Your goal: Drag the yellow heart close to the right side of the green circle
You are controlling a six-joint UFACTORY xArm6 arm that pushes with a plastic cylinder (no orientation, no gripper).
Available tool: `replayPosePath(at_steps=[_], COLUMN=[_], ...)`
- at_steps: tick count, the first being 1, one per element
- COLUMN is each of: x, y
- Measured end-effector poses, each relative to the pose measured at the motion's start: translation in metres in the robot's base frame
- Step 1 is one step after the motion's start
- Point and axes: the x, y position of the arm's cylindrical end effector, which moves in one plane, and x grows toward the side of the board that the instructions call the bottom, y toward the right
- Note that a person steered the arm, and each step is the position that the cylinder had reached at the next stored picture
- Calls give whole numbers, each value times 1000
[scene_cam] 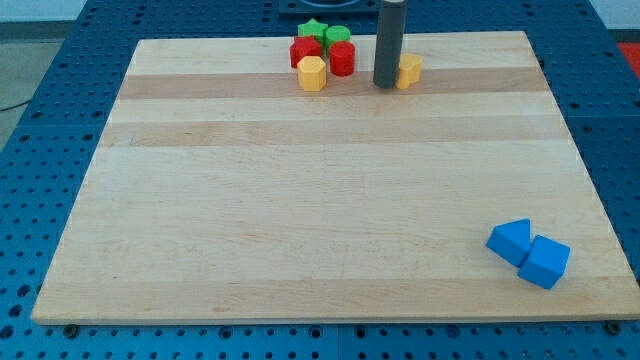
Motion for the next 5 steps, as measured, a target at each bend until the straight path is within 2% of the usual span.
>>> replayPosePath(at_steps=[3, 4, 5], x=[21, 18, 2], y=[69, 97, 93])
